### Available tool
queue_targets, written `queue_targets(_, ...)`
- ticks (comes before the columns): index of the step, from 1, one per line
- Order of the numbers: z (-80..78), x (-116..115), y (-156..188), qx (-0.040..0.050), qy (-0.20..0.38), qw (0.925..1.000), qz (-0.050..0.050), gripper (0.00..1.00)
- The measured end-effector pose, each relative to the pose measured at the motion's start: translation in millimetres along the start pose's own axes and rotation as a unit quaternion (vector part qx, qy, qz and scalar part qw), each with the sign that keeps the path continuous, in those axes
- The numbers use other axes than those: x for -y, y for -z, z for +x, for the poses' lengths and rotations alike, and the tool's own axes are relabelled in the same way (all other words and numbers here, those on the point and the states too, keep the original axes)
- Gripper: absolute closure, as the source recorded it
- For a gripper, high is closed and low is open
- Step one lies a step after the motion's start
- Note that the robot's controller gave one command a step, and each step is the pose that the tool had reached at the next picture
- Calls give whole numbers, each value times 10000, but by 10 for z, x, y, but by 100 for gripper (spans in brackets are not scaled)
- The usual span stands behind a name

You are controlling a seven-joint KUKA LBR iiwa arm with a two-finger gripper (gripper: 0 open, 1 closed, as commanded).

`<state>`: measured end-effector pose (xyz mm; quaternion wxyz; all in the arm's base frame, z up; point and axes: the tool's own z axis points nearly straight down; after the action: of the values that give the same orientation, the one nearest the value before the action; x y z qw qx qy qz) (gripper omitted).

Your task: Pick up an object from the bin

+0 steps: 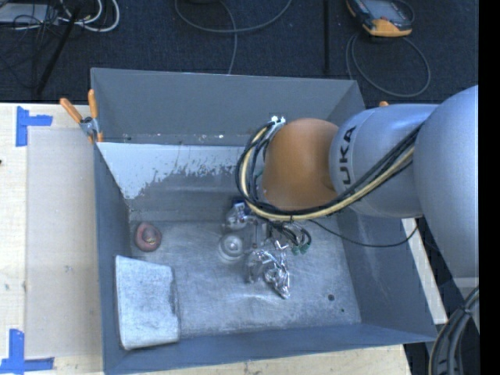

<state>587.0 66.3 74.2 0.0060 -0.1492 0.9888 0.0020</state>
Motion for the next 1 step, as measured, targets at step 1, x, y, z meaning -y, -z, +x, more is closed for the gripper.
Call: queue_targets(1, 191, -299, 16, -69, 558, 9984, -1, 0)
